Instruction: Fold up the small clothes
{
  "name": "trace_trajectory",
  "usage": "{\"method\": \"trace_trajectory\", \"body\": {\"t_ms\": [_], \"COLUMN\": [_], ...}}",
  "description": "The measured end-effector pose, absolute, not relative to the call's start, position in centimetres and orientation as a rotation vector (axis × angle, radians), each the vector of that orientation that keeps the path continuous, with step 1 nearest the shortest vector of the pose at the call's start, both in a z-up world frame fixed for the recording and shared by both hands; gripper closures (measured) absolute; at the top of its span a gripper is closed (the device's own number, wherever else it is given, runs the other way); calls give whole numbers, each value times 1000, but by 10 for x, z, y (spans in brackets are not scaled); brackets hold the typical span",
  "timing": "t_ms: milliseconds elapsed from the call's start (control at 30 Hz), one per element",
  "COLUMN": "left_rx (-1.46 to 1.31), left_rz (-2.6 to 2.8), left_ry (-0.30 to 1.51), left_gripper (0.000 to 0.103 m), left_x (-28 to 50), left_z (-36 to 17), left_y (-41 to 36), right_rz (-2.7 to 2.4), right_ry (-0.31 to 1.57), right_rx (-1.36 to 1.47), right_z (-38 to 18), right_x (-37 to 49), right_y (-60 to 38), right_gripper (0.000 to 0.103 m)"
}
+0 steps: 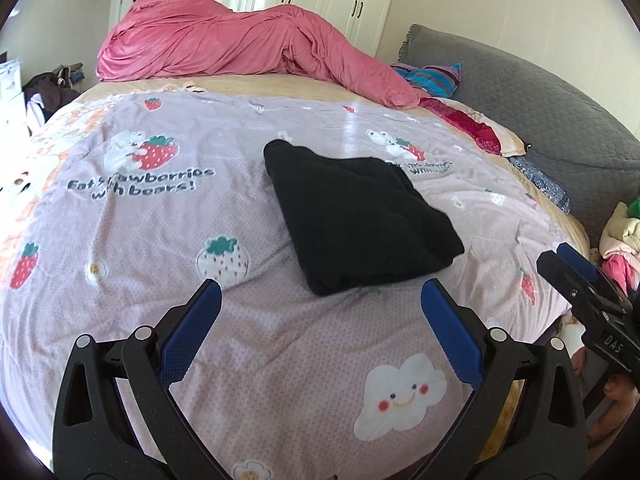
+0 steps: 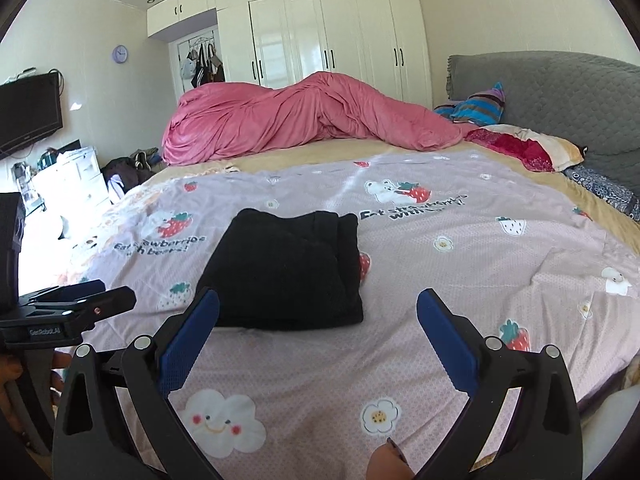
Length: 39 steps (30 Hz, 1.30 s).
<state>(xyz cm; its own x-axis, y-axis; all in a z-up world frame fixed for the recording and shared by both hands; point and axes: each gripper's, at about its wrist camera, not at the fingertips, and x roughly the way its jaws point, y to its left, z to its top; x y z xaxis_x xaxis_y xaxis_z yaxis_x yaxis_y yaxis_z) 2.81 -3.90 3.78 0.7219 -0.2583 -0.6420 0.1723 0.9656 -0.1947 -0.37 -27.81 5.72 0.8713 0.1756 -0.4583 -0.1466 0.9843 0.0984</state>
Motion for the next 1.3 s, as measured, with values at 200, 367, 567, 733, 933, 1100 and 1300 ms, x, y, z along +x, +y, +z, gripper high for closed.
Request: {"method": "trace_trajectory", "body": {"t_ms": [200, 367, 567, 733, 933, 1100, 1300], "left_rx": [-133, -153, -139, -125, -118, -110, -104], "left_rz": [-226, -205, -188, -184, -177, -172, -166], "left_ry": [775, 827, 853, 860, 860, 859, 862], "left_gripper": [9, 9, 9, 9, 9, 9, 9], "left_x": [19, 19, 19, 20, 21, 21, 21], "left_z": [15, -3, -14, -15, -15, -15, -15], "left_y": [-36, -31, -32, -34, -37, -38, -39], "right_rz": [139, 105, 77, 74, 74, 66, 64], "right_ry": [525, 574, 606, 610, 607, 613, 619], "right_rx": [61, 57, 44, 41, 27, 36, 39], "right_z": [39, 17, -1, -4, -3, -2, -2], "right_x": [-11, -15, -18, -16, -15, -15, -14], "right_y": [-281, -279, -274, -274, -273, -275, -276], "right_gripper": [4, 4, 4, 4, 4, 4, 4]}}
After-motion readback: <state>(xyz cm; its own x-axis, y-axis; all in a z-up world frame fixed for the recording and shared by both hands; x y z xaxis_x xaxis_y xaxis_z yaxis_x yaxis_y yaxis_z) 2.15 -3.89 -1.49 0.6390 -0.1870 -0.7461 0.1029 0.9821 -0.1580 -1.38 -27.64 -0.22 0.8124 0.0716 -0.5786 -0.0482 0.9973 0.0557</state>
